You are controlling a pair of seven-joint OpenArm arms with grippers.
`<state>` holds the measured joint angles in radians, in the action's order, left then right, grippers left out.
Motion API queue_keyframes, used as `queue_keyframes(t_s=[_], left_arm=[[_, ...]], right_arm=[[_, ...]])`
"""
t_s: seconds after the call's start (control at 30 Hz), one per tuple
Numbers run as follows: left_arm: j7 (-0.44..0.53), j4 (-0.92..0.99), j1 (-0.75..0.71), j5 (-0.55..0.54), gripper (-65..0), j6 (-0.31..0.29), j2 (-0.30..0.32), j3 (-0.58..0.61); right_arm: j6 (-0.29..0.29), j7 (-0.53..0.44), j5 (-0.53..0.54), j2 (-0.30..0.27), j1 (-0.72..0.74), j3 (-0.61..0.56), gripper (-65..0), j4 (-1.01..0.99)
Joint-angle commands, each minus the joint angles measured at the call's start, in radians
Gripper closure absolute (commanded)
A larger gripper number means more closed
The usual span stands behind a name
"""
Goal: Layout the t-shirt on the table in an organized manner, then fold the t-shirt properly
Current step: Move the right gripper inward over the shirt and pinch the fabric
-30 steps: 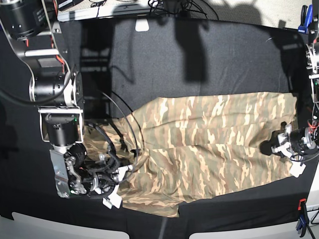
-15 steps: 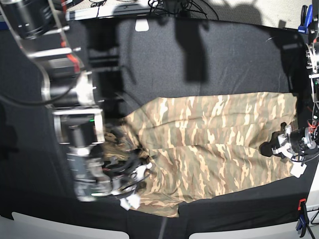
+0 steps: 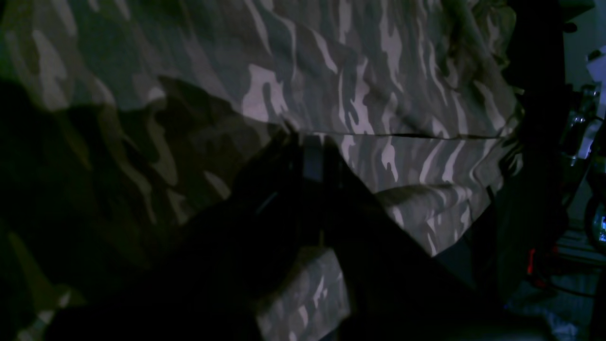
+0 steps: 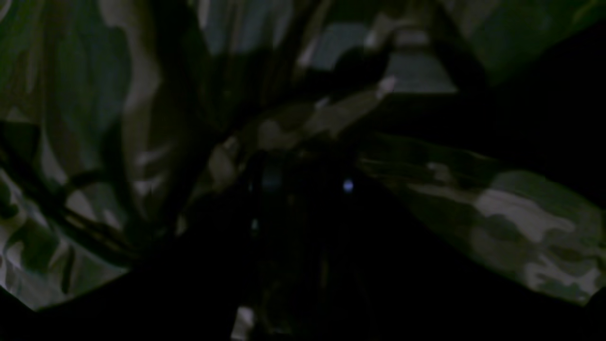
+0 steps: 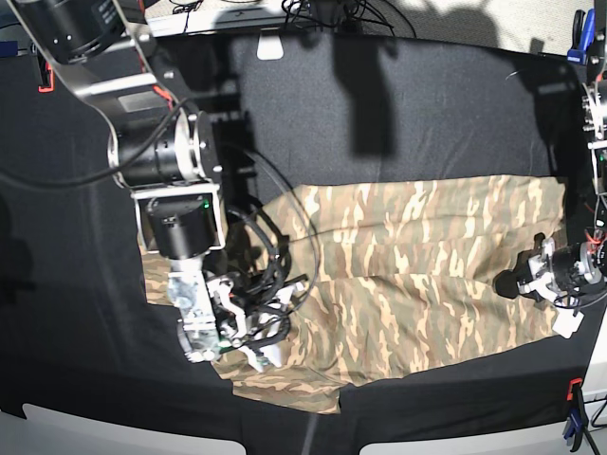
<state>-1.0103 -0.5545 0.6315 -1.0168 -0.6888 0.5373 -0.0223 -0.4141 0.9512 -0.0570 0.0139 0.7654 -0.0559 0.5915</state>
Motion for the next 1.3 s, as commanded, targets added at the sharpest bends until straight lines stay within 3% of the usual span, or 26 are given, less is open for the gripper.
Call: queue_keyframes(t_s=[0.0, 0.2, 0.43, 0.63, 0.8, 0.83, 1.1, 1.27], left_arm=[[0.016, -0.017, 0.031, -0.024, 0.0, -0.009, 0.017, -0.003], [0.016, -0.017, 0.031, -0.025, 0.0, -0.009, 0.017, -0.003], [0.016, -0.017, 0.031, -0.025, 0.0, -0.009, 0.017, -0.003], [0.016, -0.017, 0.031, -0.025, 0.0, -0.009, 0.017, -0.003], [0.016, -0.017, 0.031, -0.025, 0.0, -0.009, 0.017, -0.003], [0.016, -0.017, 0.031, -0.025, 0.0, -0.009, 0.017, -0.003], [0.016, -0.017, 0.031, -0.025, 0.0, -0.009, 0.017, -0.003], [0.016, -0.017, 0.031, -0.025, 0.0, -0.009, 0.018, -0.003]], right_arm=[[0.003, -0.014, 0.0, 0.003, 0.05, 0.003, -14.6, 0.016], [0.003, -0.065, 0.0, 0.003, 0.058, 0.003, -25.9, 0.016], [0.005, -0.016, -0.084, 0.003, 0.057, 0.003, -26.3, 0.016], [0.104, 0.023, -0.155, 0.003, 0.05, 0.003, -26.2, 0.016], [0.108, 0.017, -0.153, 0.003, 0.034, 0.003, -26.0, 0.016], [0.108, 0.017, -0.154, 0.003, 0.031, 0.003, -25.5, 0.016], [0.109, 0.021, -0.153, 0.002, 0.032, 0.003, 0.0, 0.016], [0.109, 0.017, -0.226, 0.0, 0.035, 0.003, 0.0, 0.016]])
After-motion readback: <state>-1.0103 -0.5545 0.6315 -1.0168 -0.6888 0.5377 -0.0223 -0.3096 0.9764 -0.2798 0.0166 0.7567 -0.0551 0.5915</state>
